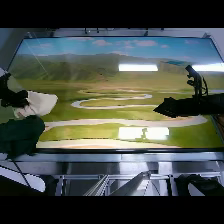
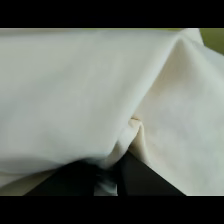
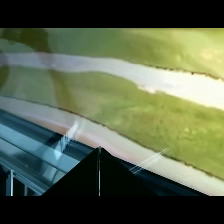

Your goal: Fold the shirts.

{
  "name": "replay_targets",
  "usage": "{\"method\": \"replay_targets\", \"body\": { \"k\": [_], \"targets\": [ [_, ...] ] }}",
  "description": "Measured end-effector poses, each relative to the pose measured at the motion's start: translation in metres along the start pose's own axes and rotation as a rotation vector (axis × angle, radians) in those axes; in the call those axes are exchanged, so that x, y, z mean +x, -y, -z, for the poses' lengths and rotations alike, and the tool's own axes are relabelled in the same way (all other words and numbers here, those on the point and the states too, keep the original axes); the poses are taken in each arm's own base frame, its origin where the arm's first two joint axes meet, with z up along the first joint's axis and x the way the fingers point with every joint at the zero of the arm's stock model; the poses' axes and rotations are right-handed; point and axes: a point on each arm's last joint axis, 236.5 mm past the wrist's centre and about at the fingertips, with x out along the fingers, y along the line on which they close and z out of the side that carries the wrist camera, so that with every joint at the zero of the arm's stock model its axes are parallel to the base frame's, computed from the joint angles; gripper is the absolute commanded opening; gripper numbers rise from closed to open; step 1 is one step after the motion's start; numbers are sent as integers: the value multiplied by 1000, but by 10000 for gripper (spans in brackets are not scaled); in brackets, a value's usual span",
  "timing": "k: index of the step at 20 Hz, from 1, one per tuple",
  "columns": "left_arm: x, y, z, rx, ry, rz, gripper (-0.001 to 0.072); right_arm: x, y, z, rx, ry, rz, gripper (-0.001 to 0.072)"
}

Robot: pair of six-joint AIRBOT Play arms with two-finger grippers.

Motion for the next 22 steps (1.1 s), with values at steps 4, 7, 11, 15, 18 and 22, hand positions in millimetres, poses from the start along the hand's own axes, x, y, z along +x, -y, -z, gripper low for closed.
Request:
{"method": "replay_targets", "body": {
  "k": [4, 7, 11, 15, 18, 22],
  "targets": [
    [-62, 110, -19, 155, 65, 239, 17, 0, 0, 0, 0, 1, 0, 24],
    [-148, 240, 6, 410, 137, 528, 20, 0, 0, 0, 0, 1, 0, 24],
    [-226, 373, 105, 804, 148, 725, 20, 0, 0, 0, 0, 1, 0, 25],
    [-227, 453, 202, 1027, 73, 809, 208, 0, 0, 0, -1, -2, 1, 26],
    [-187, 474, 242, 1080, 12, 729, 323, 0, 1, 6, -2, -26, 4, 61],
    [-148, 462, 249, 1056, -35, 576, 323, -2, 12, 19, -11, -80, 44, 523]
  ]
}}
